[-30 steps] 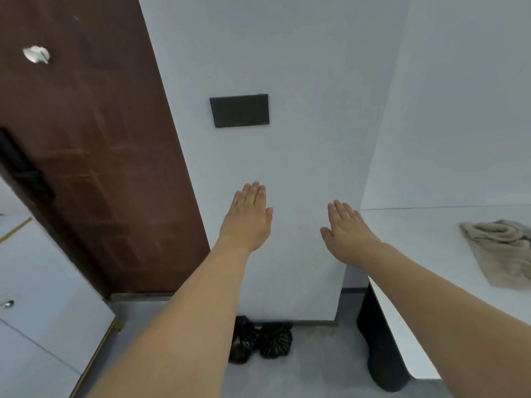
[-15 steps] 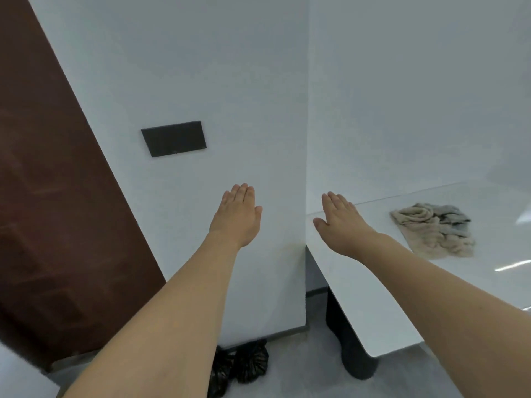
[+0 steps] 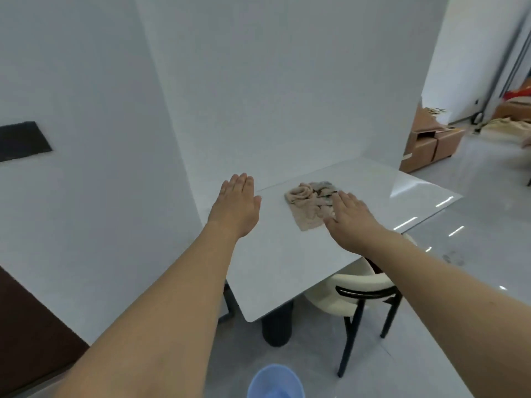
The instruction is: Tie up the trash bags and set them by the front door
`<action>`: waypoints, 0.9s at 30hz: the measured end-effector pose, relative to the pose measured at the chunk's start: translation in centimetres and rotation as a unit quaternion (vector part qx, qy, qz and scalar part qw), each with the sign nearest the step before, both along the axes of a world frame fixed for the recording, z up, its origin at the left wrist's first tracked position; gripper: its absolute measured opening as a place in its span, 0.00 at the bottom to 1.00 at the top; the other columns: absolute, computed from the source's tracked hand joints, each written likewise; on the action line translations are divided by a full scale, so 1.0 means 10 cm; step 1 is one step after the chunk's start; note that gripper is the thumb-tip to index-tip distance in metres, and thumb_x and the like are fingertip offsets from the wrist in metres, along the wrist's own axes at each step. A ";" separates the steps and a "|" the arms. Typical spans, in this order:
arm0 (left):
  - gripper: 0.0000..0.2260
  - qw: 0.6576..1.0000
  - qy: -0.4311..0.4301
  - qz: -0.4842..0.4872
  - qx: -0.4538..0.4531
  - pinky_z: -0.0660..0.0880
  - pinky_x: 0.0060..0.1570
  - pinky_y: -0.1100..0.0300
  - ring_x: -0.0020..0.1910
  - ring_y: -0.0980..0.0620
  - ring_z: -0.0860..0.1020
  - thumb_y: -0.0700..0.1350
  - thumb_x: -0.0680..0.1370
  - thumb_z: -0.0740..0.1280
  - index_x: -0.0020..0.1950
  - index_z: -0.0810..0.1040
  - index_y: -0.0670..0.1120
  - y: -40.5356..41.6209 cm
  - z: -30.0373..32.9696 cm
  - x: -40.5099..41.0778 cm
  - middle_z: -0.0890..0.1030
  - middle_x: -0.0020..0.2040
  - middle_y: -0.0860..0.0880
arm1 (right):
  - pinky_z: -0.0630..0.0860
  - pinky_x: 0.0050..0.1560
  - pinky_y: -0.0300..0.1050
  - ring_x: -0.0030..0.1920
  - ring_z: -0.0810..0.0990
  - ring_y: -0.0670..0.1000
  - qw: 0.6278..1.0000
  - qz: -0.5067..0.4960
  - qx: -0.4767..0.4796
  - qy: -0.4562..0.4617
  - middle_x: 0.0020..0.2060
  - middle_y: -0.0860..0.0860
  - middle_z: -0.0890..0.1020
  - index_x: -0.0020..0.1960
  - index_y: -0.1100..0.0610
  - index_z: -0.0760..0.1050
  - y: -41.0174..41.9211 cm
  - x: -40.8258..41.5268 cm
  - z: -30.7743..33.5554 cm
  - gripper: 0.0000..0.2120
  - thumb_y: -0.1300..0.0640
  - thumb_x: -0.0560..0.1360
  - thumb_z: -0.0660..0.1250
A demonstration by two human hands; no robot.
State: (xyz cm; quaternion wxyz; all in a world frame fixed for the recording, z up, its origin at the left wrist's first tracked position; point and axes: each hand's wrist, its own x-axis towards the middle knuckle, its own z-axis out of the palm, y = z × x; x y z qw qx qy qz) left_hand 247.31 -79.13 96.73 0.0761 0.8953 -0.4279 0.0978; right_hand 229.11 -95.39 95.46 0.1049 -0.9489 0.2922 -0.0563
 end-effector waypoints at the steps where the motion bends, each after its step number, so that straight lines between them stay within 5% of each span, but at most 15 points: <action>1: 0.25 1.000 0.002 -0.017 0.004 0.43 0.76 0.51 0.78 0.46 0.46 0.50 0.84 0.47 0.78 0.49 0.40 -0.24 -0.06 -0.18 0.50 0.79 0.43 | 0.42 0.77 0.51 0.78 0.44 0.56 1.000 -0.019 0.000 0.010 0.79 0.58 0.46 0.78 0.63 0.44 -0.18 -0.23 -0.04 0.29 0.50 0.83 0.47; 8: 0.25 0.981 0.059 -0.178 0.048 0.46 0.76 0.51 0.78 0.46 0.48 0.49 0.84 0.48 0.78 0.50 0.39 -1.89 -0.72 -1.49 0.51 0.79 0.42 | 0.42 0.77 0.51 0.78 0.44 0.55 0.980 -0.180 0.060 0.053 0.79 0.57 0.47 0.79 0.62 0.44 -1.16 -1.85 -0.61 0.30 0.50 0.82 0.48; 14: 0.25 0.923 0.046 -0.374 0.072 0.48 0.75 0.47 0.77 0.41 0.53 0.48 0.83 0.50 0.77 0.52 0.36 -3.22 -1.29 -2.92 0.56 0.78 0.39 | 0.44 0.77 0.51 0.78 0.46 0.57 0.919 -0.370 0.094 0.103 0.79 0.58 0.48 0.78 0.62 0.45 -1.58 -3.51 -1.06 0.29 0.51 0.83 0.49; 27: 0.25 0.793 0.072 -0.596 0.107 0.47 0.76 0.51 0.78 0.44 0.52 0.49 0.83 0.51 0.77 0.54 0.38 -4.37 -1.84 -6.50 0.56 0.78 0.42 | 0.45 0.77 0.52 0.78 0.47 0.57 0.785 -0.592 0.159 0.086 0.78 0.59 0.49 0.78 0.63 0.47 -1.64 -6.70 -1.64 0.30 0.49 0.82 0.50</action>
